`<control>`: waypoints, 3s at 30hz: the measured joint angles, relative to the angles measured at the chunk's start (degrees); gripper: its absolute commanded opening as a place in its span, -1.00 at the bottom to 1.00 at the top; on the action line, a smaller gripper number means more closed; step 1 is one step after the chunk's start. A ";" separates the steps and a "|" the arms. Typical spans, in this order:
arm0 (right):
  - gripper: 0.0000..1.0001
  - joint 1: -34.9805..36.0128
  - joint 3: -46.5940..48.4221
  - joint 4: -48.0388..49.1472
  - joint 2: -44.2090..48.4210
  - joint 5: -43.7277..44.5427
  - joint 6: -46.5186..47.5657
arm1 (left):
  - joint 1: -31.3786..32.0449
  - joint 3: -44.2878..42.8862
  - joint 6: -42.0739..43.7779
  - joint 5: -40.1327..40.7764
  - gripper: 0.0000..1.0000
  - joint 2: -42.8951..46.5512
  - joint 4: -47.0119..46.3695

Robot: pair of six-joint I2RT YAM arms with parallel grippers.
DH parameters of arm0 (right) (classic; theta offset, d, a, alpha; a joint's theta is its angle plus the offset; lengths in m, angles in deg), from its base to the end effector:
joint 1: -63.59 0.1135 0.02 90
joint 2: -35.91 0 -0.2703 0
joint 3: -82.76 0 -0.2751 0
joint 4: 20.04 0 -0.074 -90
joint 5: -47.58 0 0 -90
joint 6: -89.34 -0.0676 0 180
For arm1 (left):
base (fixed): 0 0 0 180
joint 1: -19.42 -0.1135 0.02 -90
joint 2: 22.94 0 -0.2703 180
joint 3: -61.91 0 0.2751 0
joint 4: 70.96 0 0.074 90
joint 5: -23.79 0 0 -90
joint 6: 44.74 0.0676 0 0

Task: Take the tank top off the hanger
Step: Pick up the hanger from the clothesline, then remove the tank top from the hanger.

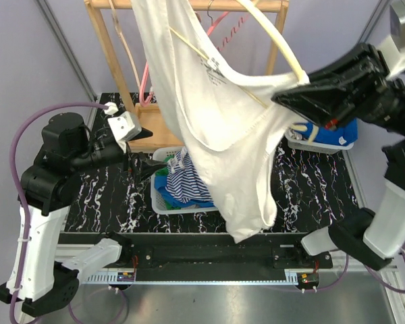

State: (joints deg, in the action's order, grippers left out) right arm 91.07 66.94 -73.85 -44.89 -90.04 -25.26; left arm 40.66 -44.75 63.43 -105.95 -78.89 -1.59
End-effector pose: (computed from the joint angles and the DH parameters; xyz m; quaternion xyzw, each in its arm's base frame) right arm 0.0768 0.0962 0.7126 -0.3603 0.4515 0.5296 0.6212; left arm 0.1355 -0.0990 0.5101 0.4442 0.6525 -0.2907 0.5408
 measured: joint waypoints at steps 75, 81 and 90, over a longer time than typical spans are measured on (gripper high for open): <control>-1.00 16.02 -37.73 -23.71 1.97 13.86 35.56 | -0.17 -11.72 3.54 8.41 0.98 -1.18 5.25; -1.00 16.74 -38.86 -25.27 3.52 15.56 37.90 | -0.13 -8.79 5.33 5.40 0.98 -1.27 5.81; -1.00 16.76 -38.69 -24.11 2.71 12.33 37.53 | -0.15 -0.33 5.38 3.17 0.98 -2.49 3.65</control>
State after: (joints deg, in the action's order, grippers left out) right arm 107.84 28.26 -97.95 -42.18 -77.71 12.27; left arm 40.50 -45.08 68.81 -102.78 -81.38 2.06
